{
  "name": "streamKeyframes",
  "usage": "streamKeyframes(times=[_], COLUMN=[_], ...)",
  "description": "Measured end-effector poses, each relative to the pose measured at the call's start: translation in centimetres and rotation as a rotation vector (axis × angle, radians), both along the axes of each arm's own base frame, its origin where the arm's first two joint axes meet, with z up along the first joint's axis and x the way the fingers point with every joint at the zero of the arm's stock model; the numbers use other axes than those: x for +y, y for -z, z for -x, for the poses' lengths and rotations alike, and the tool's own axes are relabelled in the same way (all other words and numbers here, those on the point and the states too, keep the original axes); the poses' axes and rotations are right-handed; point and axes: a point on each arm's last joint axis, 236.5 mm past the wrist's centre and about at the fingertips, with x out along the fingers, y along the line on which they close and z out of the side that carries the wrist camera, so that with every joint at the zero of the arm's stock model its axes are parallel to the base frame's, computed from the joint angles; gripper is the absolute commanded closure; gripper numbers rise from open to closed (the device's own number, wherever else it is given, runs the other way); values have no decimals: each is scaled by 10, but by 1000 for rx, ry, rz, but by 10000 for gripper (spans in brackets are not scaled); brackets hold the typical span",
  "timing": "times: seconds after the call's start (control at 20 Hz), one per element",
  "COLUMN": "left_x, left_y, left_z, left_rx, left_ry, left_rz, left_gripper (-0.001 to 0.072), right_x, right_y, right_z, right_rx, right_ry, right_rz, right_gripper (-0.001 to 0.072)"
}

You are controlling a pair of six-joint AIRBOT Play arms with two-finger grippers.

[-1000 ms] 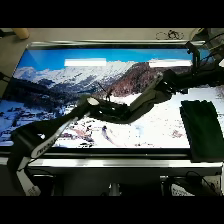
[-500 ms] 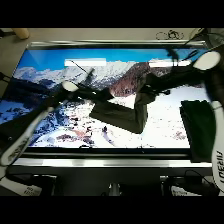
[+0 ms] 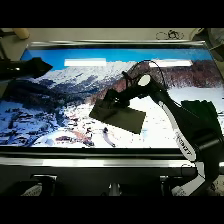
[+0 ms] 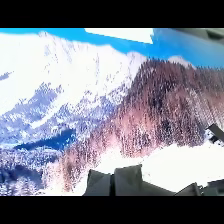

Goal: Fold the shirts.

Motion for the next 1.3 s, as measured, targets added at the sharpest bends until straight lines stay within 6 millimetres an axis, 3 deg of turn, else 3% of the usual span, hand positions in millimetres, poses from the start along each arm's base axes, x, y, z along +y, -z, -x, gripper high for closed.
streamKeyframes(times=[0.15,0.25,0.3,0.35,0.45,0.5,0.55,0.6,0.65,0.7,0.75,0.85,0.95,1.0,1.1,1.2,1.3], left_x=[13,19,20,20,20,19,18,15,15,14,14,14,15,15,16,16,16], left_y=[1,9,14,17,22,24,25,25,26,27,27,27,25,25,22,21,21], left_z=[10,14,16,17,19,20,21,22,22,22,22,21,20,19,17,15,15], left_rx=[5,23,37,44,56,61,63,64,67,68,67,63,55,51,38,32,27], left_ry=[-15,-22,-21,-20,-17,-14,-10,-5,-2,-1,-2,-3,-7,-10,-17,-20,-22], left_rz=[-57,-85,-92,-98,-108,-111,-112,-112,-113,-115,-114,-115,-114,-114,-112,-112,-112], left_gripper=[683,683,683,683,683,683,682,683,682,682,682,682,682,682,682,682,681], right_x=[-88,-161,-181,-189,-186,-178,-171,-163,-155,-147,-141,-144,-176,-200,-271,-343,-407], right_y=[11,35,48,60,83,92,98,102,104,100,89,47,-12,-36,-80,-109,-125], right_z=[-3,15,29,44,61,65,66,65,63,60,52,20,-18,-34,-59,-64,-55], right_rx=[19,129,198,258,315,327,331,329,321,318,299,211,81,22,-88,-149,-171], right_ry=[13,42,56,63,98,120,139,162,179,188,193,218,270,314,438,566,683], right_rz=[197,352,379,377,321,281,252,222,193,151,93,-17,-77,-74,-13,46,86], right_gripper=[40,40,38,39,41,120,241,583,696,693,693,693,693,692,692,692,692])
